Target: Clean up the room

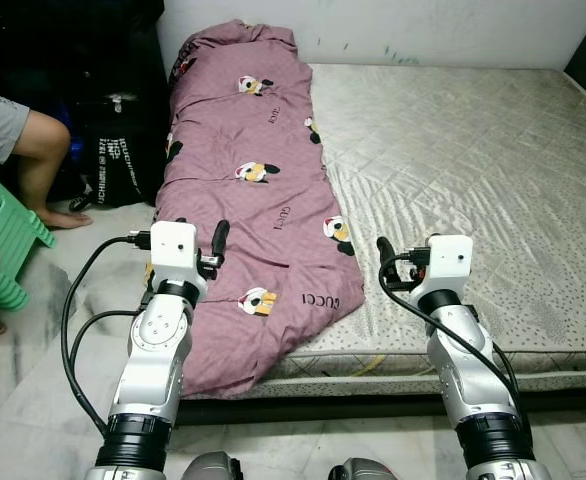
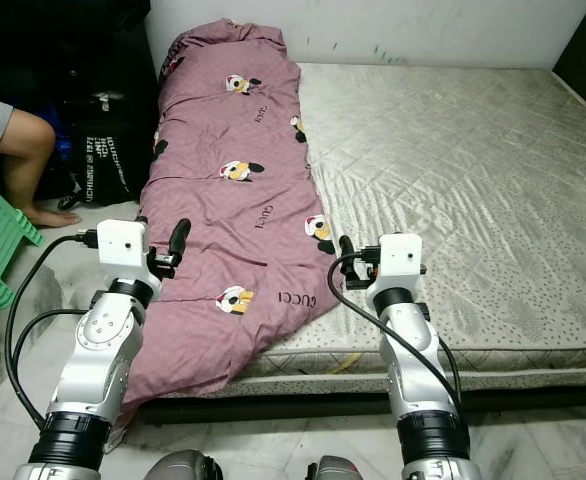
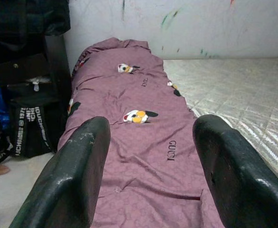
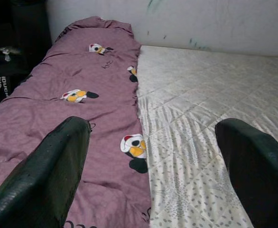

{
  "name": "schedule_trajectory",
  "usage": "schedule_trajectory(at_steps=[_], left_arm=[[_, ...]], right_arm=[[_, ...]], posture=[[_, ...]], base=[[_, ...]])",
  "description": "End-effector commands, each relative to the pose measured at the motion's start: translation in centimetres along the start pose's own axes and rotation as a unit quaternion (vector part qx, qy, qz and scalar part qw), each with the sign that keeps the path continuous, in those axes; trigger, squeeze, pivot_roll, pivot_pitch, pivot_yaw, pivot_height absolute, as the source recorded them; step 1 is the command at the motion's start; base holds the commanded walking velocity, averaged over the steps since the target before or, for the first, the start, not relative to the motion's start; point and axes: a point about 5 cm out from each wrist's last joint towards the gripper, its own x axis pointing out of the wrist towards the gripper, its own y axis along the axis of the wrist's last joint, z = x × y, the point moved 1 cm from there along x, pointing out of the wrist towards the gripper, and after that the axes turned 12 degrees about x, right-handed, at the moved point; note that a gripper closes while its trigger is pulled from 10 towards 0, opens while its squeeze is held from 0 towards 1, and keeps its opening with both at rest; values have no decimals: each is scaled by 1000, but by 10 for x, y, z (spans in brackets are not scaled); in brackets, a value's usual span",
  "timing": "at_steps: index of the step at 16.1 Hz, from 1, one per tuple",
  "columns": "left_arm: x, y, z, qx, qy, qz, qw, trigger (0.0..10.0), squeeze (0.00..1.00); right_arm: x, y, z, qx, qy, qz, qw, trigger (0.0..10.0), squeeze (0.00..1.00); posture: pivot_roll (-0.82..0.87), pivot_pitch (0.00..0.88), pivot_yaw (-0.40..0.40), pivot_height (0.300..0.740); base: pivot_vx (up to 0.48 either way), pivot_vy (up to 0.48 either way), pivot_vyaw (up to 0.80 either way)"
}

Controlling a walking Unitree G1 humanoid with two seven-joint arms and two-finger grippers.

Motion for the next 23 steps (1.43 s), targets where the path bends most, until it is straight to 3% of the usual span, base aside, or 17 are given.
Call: schedule_trajectory(at_steps=[1, 4, 14, 23], left_arm=[[-1, 3, 1, 6, 0, 5, 1000, 10000, 0], [-1, 2, 3, -1, -2, 2, 1000, 10000, 0], [-2, -1, 3, -14, -4, -8, 1000, 10000, 0], [-3, 3, 4, -40, -18, 1, 999, 10000, 0]], right_arm=[[0, 2, 5, 2, -5, 3, 1000, 10000, 0], [0, 2, 5, 2, -6, 2, 1000, 10000, 0], [0, 3, 5, 3, -7, 3, 1000, 10000, 0], [0, 3, 5, 6, -6, 4, 1000, 10000, 0]], posture=[[-43, 33, -25, 740], [-44, 41, -27, 740], [-45, 50, -28, 740], [-47, 55, -28, 740]], base=[[0, 0, 0], [0, 0, 0], [0, 452, 0], [0, 0, 0]])
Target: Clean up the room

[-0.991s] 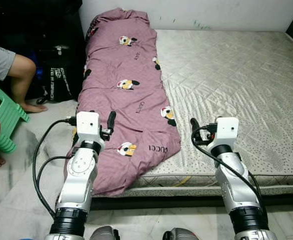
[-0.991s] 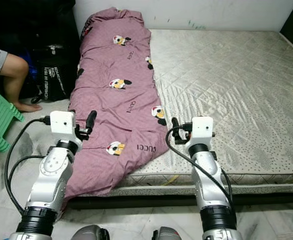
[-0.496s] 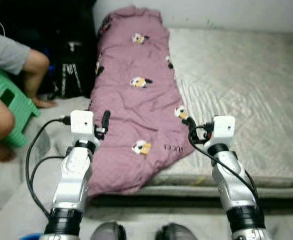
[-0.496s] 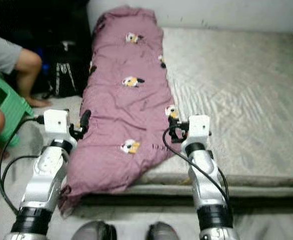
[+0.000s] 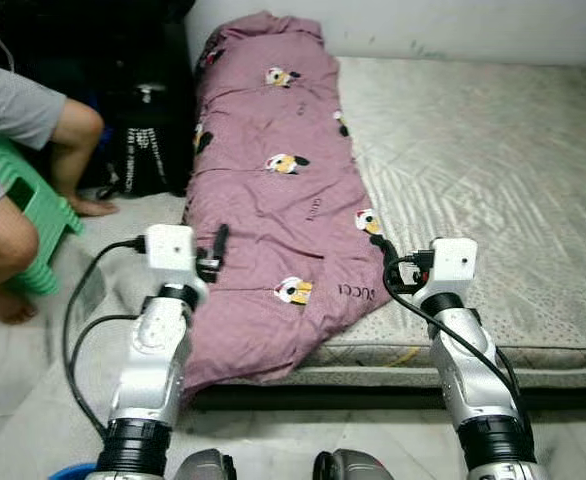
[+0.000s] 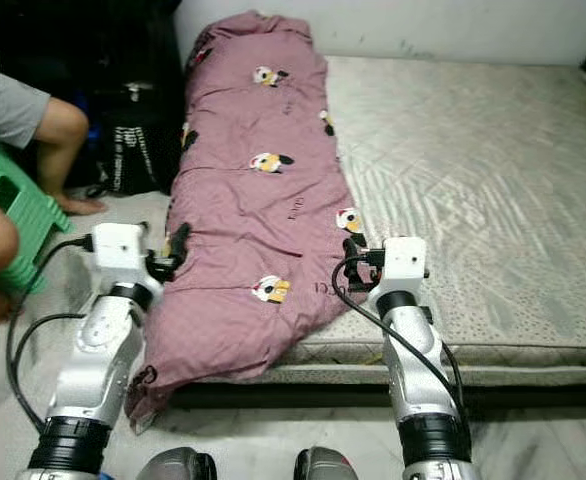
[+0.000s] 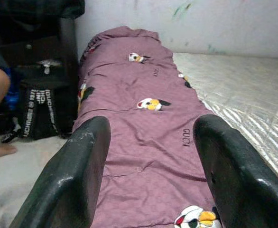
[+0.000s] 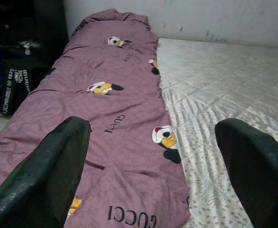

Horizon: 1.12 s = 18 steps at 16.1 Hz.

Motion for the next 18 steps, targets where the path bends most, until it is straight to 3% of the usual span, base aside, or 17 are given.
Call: schedule_trajectory(at_steps=[1, 6, 13, 18], left_arm=[[-1, 3, -1, -5, -3, 6, 1000, 10000, 0], [0, 4, 0, -8, -8, 8, 1000, 10000, 0], [0, 1, 0, 5, 5, -4, 1000, 10000, 0], [-2, 1, -2, 34, 15, 1, 999, 10000, 0]], right_arm=[[1, 5, 0, 1, -2, 8, 1000, 10000, 0], [2, 5, 1, 4, -5, 6, 1000, 10000, 0], [2, 4, 2, 5, -7, 5, 1000, 10000, 0], [3, 4, 2, 5, -6, 4, 1000, 10000, 0]], posture=[[-47, 55, -28, 740], [-48, 53, -28, 740], [-48, 54, -29, 740], [-48, 53, -24, 740]], base=[[0, 0, 0], [0, 0, -383], [0, 0, 0], [0, 0, -800]])
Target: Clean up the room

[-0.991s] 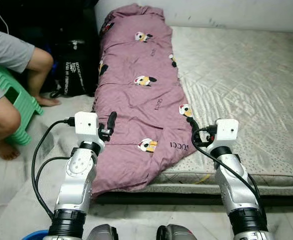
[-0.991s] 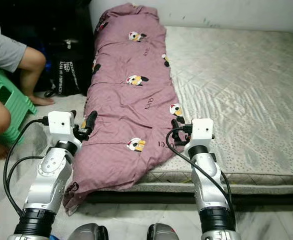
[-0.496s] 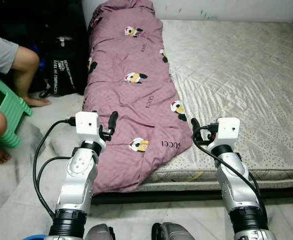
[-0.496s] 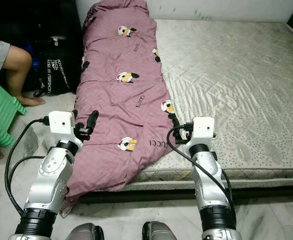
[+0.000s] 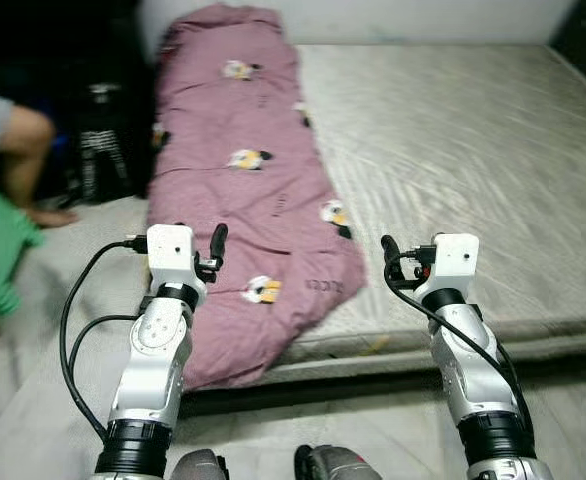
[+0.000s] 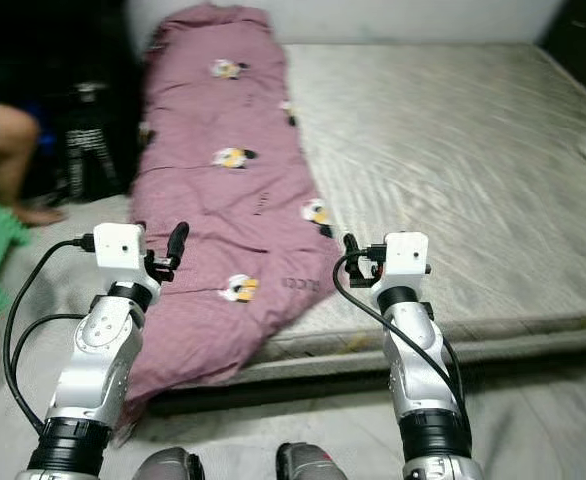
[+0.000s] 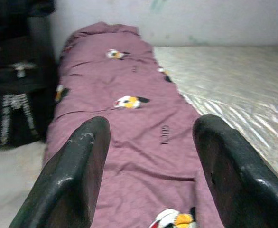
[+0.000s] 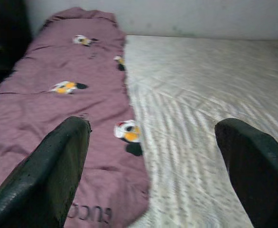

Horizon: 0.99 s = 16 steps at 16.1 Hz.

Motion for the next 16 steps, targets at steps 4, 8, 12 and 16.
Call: schedule_trajectory(at_steps=[4, 8, 12, 16], left_arm=[[0, 2, 0, 3, 3, 3, 1000, 10000, 0], [0, 3, 0, -6, -9, 6, 1000, 10000, 0], [1, 3, 0, -6, -9, 6, 1000, 10000, 0], [2, 4, 2, -9, -11, 6, 1000, 10000, 0]], right_arm=[[0, -1, 1, 4, -5, -3, 1000, 10000, 0], [0, 0, 0, 1, -2, -2, 1000, 10000, 0], [1, 0, 0, 2, -2, -2, 1000, 10000, 0], [1, 0, 0, 2, -2, -1, 1000, 10000, 0]], posture=[[-46, 54, -25, 740], [-48, 53, -26, 740], [-50, 59, -27, 715], [-55, 67, -27, 686]], base=[[0, 0, -200], [0, 0, 0], [0, 0, 0], [0, 0, 0]])
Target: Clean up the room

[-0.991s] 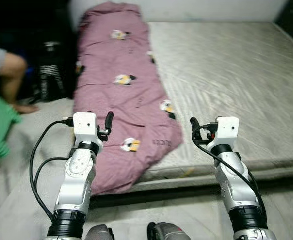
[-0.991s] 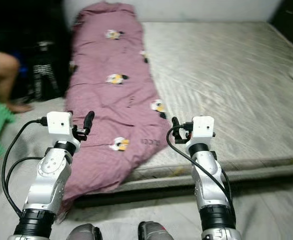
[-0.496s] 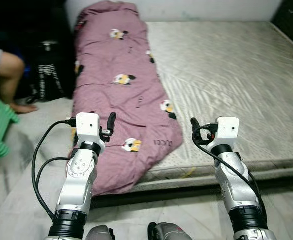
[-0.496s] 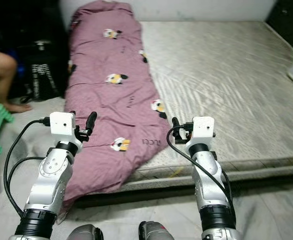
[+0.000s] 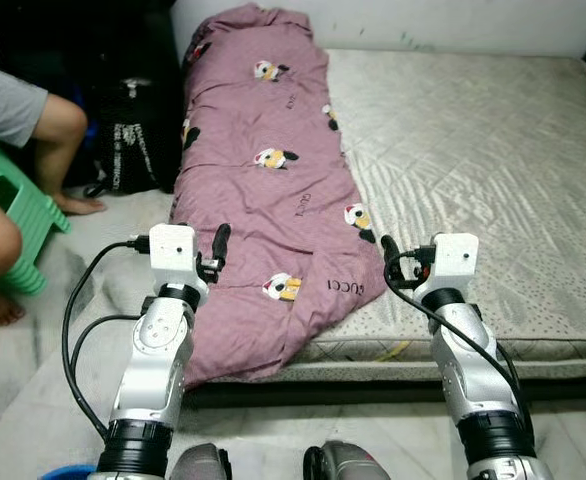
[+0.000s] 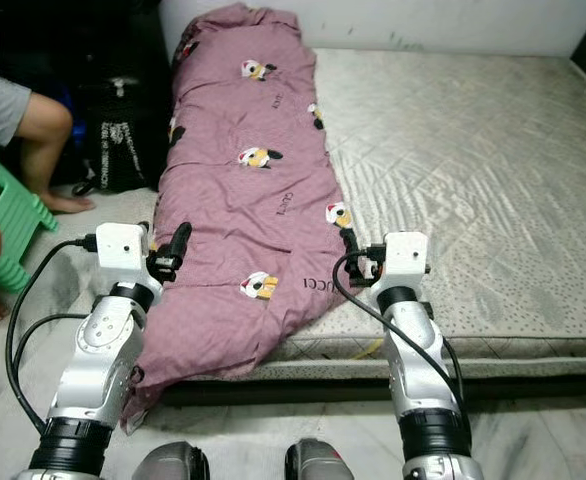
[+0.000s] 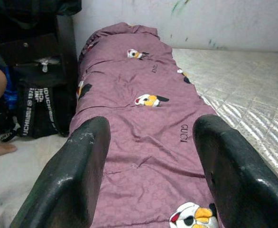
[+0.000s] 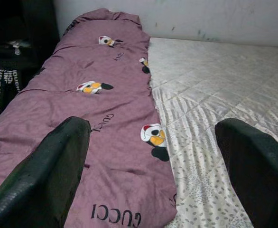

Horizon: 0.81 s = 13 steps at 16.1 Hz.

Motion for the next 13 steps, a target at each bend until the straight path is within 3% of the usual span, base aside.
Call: schedule_trajectory(at_steps=[1, 6, 11, 13], left_arm=[[1, 3, 1, 1, -4, 4, 1000, 10000, 0], [2, 3, 1, 0, -3, 4, 1000, 10000, 0], [3, 4, 2, 1, -3, 5, 1000, 10000, 0], [3, 4, 3, 0, -4, 6, 1000, 10000, 0]], right_arm=[[0, 1, 2, 1, -4, -1, 1000, 10000, 0], [1, 1, 1, 0, -2, -3, 1000, 10000, 0], [1, 0, 1, 0, -2, -5, 1000, 10000, 0], [1, 0, 2, 0, -2, -3, 1000, 10000, 0]], posture=[[-55, 68, -28, 686], [-56, 70, -30, 681], [-57, 71, -31, 616], [-57, 70, -31, 611]], base=[[0, 0, 0], [0, 0, 0], [0, 0, 0], [0, 0, 0]])
